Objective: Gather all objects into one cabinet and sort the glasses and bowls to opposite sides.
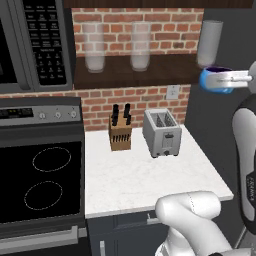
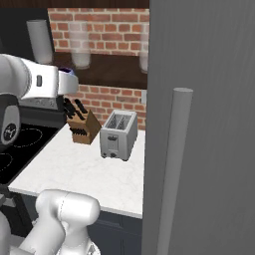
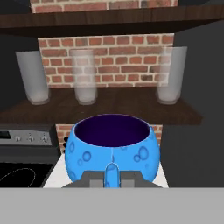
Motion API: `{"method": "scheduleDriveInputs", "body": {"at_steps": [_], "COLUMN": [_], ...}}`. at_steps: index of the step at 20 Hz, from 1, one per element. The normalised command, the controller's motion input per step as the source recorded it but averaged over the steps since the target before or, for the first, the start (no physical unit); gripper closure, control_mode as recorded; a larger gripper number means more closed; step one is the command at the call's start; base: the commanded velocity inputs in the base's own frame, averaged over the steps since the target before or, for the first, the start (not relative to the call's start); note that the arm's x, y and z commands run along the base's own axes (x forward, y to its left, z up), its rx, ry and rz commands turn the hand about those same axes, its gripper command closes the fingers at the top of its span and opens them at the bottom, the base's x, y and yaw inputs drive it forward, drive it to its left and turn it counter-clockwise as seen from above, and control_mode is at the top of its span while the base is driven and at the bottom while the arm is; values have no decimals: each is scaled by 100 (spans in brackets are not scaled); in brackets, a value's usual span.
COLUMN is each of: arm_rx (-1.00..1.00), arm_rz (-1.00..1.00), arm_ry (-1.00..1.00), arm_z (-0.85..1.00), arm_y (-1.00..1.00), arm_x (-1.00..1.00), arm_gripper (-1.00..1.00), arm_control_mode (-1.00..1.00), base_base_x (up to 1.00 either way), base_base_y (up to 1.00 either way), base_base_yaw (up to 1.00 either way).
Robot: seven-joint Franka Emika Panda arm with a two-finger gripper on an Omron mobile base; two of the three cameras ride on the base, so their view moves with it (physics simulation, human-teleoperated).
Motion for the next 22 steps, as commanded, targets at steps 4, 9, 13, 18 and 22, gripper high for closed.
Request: {"method": "scheduleDriveInputs", "body": {"at_steps": [4, 9, 13, 18, 22], "arm_rx": [0, 0, 0, 0, 0], "arm_rz": [0, 0, 0, 0, 0], "arm_ry": [16, 17, 10, 1, 0], "arm_z": [0, -10, -17, -21, -17], "arm_y": [1, 1, 0, 0, 1], "arm_x": [-26, -9, 0, 0, 0], "arm_gripper": [100, 100, 100, 100, 100], "arm_control_mode": [-100, -100, -100, -100, -100], "base_base_x": [0, 0, 0, 0, 0], "base_base_y": [0, 0, 0, 0, 0], "base_base_yaw": [0, 0, 0, 0, 0]}}
